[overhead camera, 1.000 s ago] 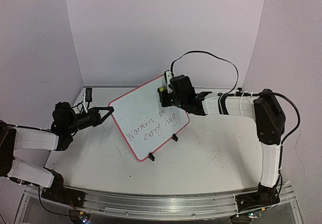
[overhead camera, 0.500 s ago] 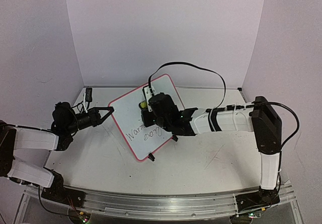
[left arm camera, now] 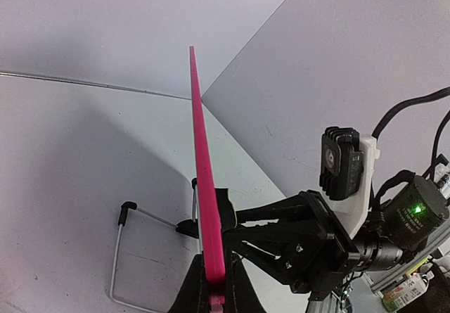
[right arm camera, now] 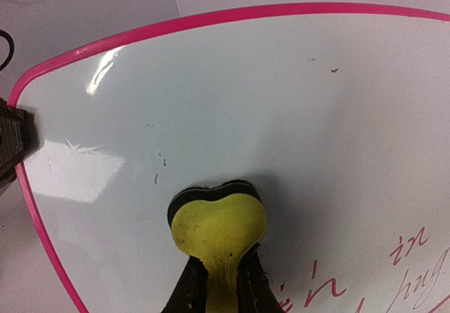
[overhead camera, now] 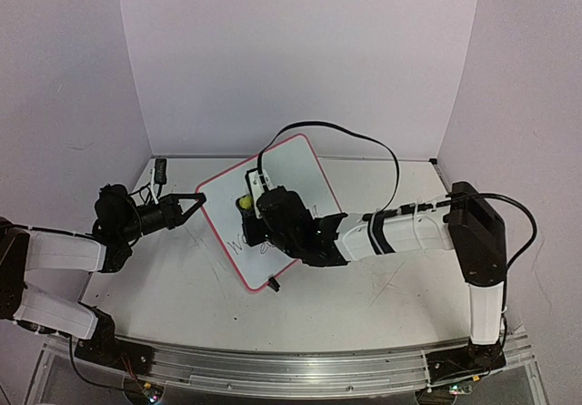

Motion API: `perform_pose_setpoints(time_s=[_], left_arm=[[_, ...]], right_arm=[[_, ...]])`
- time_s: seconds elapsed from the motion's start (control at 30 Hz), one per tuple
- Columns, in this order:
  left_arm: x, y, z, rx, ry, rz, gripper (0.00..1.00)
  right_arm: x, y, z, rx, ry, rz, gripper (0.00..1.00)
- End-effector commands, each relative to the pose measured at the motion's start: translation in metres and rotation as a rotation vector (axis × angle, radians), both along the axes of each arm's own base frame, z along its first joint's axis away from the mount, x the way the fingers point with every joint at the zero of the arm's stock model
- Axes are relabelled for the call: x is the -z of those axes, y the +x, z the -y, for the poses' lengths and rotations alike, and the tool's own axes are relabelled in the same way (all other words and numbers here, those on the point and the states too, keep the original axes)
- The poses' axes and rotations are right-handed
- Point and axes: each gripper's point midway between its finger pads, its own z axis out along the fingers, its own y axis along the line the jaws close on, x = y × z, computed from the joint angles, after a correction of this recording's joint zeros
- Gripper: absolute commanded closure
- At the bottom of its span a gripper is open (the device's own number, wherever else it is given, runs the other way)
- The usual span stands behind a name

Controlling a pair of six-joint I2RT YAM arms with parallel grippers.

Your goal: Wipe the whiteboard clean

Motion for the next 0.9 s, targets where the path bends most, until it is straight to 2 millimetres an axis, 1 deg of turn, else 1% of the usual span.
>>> perform_pose_setpoints(time_s=[0.0, 0.1, 0.23, 0.37, 0.5, 0.63, 0.73, 0.87], left_arm=[[-0.019, -0.030, 0.025, 0.196, 0.022, 0.147, 1.00], [-0.019, -0.030, 0.025, 0.196, 0.021, 0.146, 1.00], [-0.020, -0.031, 0.025, 0.197, 0.020, 0.149, 1.00], [-0.019, -0.031, 0.025, 0.198, 0.021, 0.147, 1.00], [-0.018, -0.030, 0.025, 0.195, 0.022, 0.145, 1.00], [-0.018, -0.030, 0.025, 0.195, 0.022, 0.146, 1.00], [-0.018, -0.030, 0.025, 0.195, 0.022, 0.145, 1.00], [-0.019, -0.031, 0.025, 0.194, 0.021, 0.148, 1.00]], right_arm=[[0.056, -0.027, 0.005, -0.071, -0.085, -0.120, 1.00], [0.060, -0.032, 0.013, -0.072, -0.094, -0.132, 1.00], [0.060, -0.040, 0.016, -0.080, -0.103, -0.131, 1.00], [0.060, -0.052, 0.007, -0.106, -0.125, -0.108, 1.00], [0.062, -0.068, -0.010, -0.145, -0.138, -0.088, 1.00], [0.057, -0.080, -0.026, -0.165, -0.138, -0.062, 1.00], [0.057, -0.079, -0.030, -0.148, -0.153, -0.055, 1.00], [0.069, -0.075, -0.023, -0.105, -0.194, -0.067, 1.00]])
